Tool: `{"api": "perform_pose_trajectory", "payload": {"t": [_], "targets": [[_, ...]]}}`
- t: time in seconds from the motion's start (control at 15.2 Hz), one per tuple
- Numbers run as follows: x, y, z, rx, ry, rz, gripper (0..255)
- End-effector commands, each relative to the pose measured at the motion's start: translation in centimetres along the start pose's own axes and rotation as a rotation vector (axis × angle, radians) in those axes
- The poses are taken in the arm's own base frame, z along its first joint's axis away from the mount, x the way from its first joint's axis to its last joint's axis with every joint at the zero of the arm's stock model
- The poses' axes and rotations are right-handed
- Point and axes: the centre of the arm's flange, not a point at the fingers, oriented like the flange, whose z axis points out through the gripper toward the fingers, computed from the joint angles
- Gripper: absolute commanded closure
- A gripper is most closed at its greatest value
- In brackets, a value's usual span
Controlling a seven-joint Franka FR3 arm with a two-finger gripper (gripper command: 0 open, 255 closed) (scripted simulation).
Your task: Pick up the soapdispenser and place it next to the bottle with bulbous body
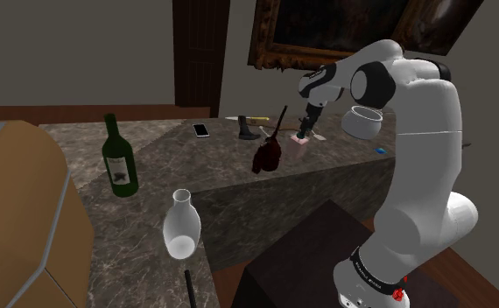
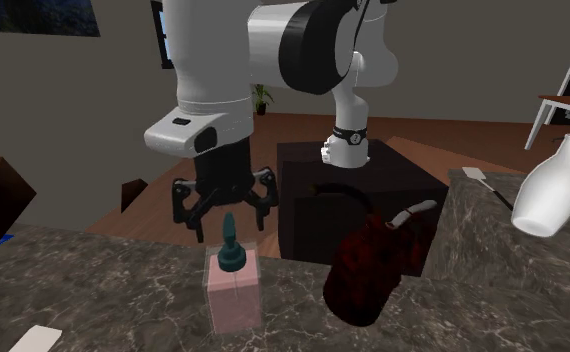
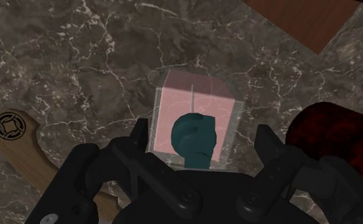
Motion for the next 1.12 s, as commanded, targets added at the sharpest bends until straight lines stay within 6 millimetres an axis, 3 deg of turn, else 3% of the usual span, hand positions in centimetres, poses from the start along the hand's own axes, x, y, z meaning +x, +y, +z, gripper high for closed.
{"api": "perform_pose_trajectory", "payload": {"t": [0.0, 0.4, 0.46, 1.06], "targets": [[-0.05, -0.05, 0.35, 0.001, 0.000, 0.000, 0], [-0.04, -0.04, 0.34, 0.001, 0.000, 0.000, 0], [-0.04, -0.04, 0.34, 0.001, 0.000, 0.000, 255], [-0.05, -0.05, 0.35, 0.001, 0.000, 0.000, 255]]}}
